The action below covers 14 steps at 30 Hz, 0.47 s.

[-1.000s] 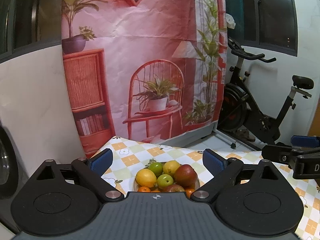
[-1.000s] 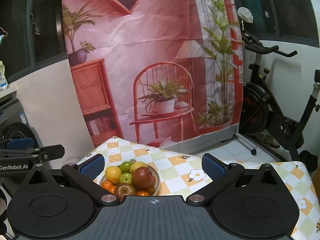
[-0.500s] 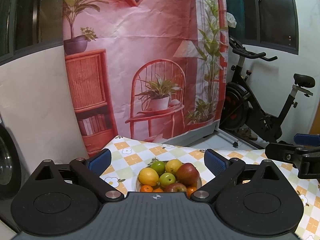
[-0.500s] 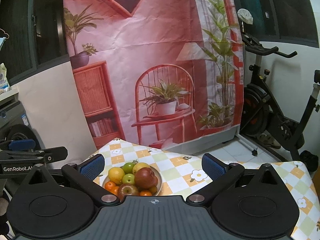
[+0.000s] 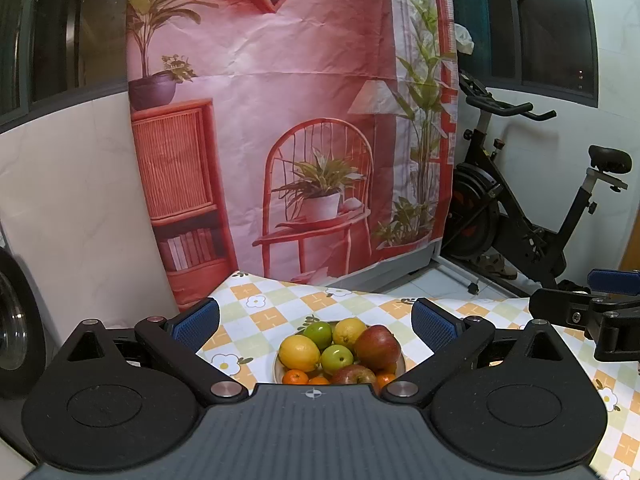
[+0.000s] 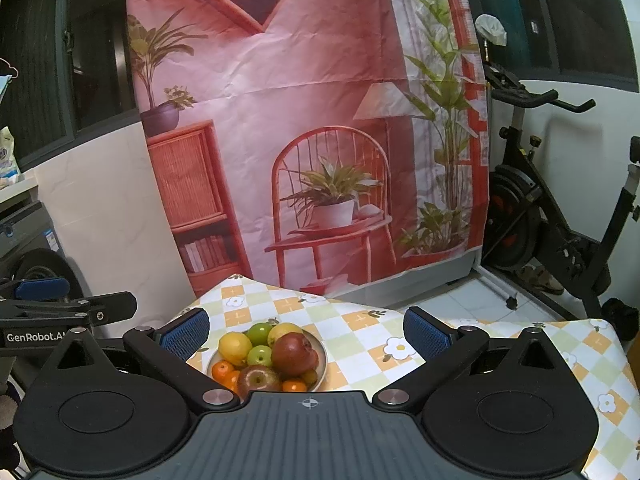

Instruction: Organize fruits

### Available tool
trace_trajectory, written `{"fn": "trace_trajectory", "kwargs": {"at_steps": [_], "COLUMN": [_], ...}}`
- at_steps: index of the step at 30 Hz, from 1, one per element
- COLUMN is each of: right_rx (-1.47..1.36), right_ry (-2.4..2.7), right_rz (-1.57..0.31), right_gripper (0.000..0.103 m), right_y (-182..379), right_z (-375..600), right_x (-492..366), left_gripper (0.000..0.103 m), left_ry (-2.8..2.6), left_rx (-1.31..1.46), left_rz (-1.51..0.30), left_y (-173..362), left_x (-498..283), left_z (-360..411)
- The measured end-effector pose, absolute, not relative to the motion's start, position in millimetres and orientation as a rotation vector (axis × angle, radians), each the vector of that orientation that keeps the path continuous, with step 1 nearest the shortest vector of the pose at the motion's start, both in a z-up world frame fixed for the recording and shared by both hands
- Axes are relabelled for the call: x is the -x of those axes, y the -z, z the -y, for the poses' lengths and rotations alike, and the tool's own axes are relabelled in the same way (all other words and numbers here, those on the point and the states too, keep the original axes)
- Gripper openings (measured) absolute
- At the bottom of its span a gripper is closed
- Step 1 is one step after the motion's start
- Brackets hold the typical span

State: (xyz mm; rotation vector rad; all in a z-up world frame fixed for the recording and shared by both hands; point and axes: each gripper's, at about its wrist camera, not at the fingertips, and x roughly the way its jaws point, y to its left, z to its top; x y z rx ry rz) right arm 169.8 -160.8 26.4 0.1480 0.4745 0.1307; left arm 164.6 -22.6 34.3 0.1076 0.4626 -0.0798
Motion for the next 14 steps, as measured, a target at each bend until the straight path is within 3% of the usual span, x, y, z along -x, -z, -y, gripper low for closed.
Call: {"fn": "trace_trajectory", "kwargs": {"at_steps": [14], "right_rx": [-0.152], "right_ry": [-0.131], "right_rz": [-0.475], "right_gripper": [0.103], "right_y": [-26.3], "right_z": [161.2], "right_x": [-169.7], "left_gripper": [0.103], "left_ry": [0.077], "left_rx": [-0.108], "left_rz": [-0.458], "left_y": [-33.4], "left_x": [-163.8], "left_z": [24.3]}}
